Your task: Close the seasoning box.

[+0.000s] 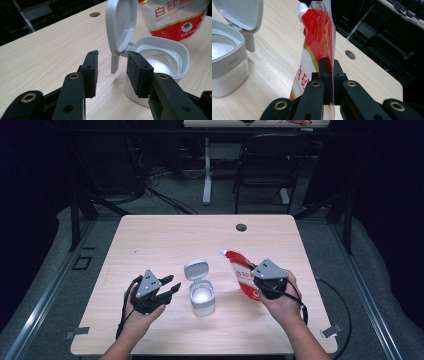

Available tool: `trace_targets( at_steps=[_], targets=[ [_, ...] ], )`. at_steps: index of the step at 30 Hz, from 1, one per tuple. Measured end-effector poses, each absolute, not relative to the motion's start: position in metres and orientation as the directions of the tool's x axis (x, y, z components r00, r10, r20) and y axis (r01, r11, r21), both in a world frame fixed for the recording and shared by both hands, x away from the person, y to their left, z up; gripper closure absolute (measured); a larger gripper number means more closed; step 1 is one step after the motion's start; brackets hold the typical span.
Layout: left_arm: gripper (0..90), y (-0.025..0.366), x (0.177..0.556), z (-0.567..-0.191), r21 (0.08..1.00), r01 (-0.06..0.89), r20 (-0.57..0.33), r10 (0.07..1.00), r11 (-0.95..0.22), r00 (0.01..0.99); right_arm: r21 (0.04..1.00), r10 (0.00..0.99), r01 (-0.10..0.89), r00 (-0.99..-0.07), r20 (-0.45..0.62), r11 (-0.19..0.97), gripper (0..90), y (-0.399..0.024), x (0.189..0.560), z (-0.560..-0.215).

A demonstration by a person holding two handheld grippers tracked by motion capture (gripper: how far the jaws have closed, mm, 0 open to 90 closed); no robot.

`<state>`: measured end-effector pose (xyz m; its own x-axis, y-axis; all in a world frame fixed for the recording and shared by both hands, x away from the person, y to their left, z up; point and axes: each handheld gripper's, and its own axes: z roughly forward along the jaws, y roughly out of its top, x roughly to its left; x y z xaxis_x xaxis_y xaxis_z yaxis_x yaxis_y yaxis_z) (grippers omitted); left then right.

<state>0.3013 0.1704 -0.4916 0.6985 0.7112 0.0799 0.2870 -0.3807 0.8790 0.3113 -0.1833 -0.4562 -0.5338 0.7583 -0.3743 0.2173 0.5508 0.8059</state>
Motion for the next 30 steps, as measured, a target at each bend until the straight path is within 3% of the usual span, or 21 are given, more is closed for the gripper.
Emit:
trace_targets(
  at_steps=[9, 30],
  targets=[
    [61.5, 0.169, 0.300, -0.493, 0.877, 0.291, 0.078, 0.712, -0.383, 0.698, 0.829, 0.766, 0.222, -0.554, -0.325, 0.513, 88.8, -0.203, 0.298, -0.461],
    [60.5, 0.170, 0.300, -0.495, 0.877, 0.299, 0.071, 0.717, -0.377, 0.694, 0.874, 0.798, 0.240, -0.556, -0.232, 0.421, 76.3, -0.239, 0.272, -0.488]
  ],
)
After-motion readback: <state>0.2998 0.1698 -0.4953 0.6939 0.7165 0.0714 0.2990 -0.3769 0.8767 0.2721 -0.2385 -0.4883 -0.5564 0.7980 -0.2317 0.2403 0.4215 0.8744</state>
